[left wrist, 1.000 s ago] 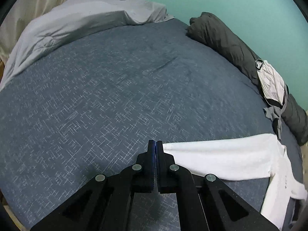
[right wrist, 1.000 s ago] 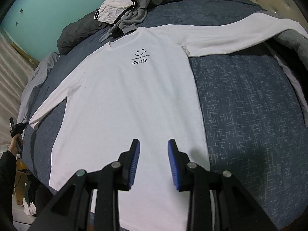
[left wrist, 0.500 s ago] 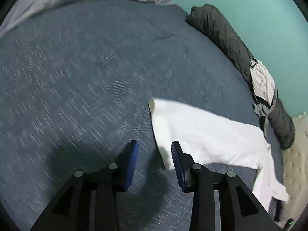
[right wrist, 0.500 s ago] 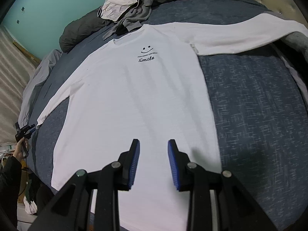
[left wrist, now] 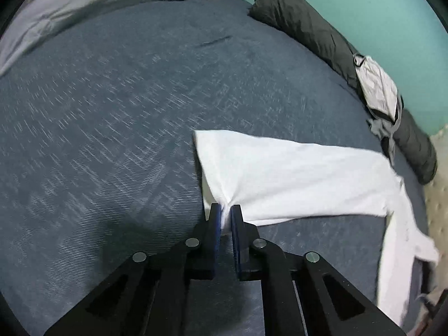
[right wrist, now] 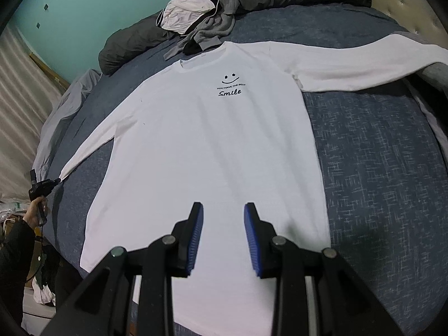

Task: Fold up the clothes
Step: 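Pinch the sleeve cuff with the left tool and pull it straight, then reach the right tool to the shirt's side edge and grasp it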

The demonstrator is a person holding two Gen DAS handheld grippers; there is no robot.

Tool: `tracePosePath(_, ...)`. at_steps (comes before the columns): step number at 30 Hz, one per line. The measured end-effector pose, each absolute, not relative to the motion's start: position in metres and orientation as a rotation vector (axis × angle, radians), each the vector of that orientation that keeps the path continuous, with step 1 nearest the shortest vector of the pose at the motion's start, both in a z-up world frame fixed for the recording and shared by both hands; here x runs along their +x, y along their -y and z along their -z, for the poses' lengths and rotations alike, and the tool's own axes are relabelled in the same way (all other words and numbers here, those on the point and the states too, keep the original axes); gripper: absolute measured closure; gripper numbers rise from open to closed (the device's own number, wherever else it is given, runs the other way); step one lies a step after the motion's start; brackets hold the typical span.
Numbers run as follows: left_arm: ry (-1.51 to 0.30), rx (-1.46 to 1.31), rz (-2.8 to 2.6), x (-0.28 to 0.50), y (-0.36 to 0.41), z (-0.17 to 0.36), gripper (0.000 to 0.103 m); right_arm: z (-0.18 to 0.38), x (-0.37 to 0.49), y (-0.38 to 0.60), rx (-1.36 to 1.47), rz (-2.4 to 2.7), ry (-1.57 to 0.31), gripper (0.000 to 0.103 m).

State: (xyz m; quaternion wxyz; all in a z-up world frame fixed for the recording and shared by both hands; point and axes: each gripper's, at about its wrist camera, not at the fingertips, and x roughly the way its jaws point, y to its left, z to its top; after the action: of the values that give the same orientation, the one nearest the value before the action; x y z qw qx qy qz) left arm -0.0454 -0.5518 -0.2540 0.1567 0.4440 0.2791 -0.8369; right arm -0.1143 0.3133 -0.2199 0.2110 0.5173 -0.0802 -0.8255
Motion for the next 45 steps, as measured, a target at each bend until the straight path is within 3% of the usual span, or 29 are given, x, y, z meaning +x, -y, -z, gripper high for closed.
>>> tracePosePath(8, -0.859, 1.278, 2.337, -0.027, 0.554, 0.266, 0.088, 0.222, -0.107, -0.325, 1.441, 2.293, 0.257, 0.073)
tracePosePath(17, -0.829, 1.173, 2.319, -0.002, 0.540, 0.229, 0.081, 0.220, -0.104, -0.359, 1.430, 2.319, 0.356, 0.073)
tracePosePath(21, -0.782, 1.159, 2.408, -0.015, 0.505, 0.204, 0.077, 0.223, -0.104, -0.372, 1.441, 2.329, 0.390, 0.069)
tracePosePath(25, -0.769, 1.151, 2.502, -0.036, 0.458, 0.183, 0.062, 0.223, -0.109, -0.392, 1.439, 2.354, 0.462, 0.068)
tracePosePath(33, -0.703, 1.229, 2.671, -0.102, 0.337, 0.179, 0.060, 0.195, -0.135, -0.444, 1.370, 2.462, 0.519, 0.067)
tracePosePath(35, -0.680, 1.261, 2.707, -0.117, 0.304, 0.184, 0.060, 0.181, -0.146, -0.463, 1.338, 2.501, 0.531, 0.063)
tracePosePath(38, -0.666, 1.287, 2.745, -0.133, 0.262, 0.198, 0.059, 0.159, -0.169, -0.497, 1.294, 2.582, 0.548, 0.055)
tracePosePath(45, -0.607, 1.392, 2.762, -0.153, 0.190, 0.241, 0.057, 0.133, -0.225, -0.568, 1.322, 2.814, 0.466, 0.053)
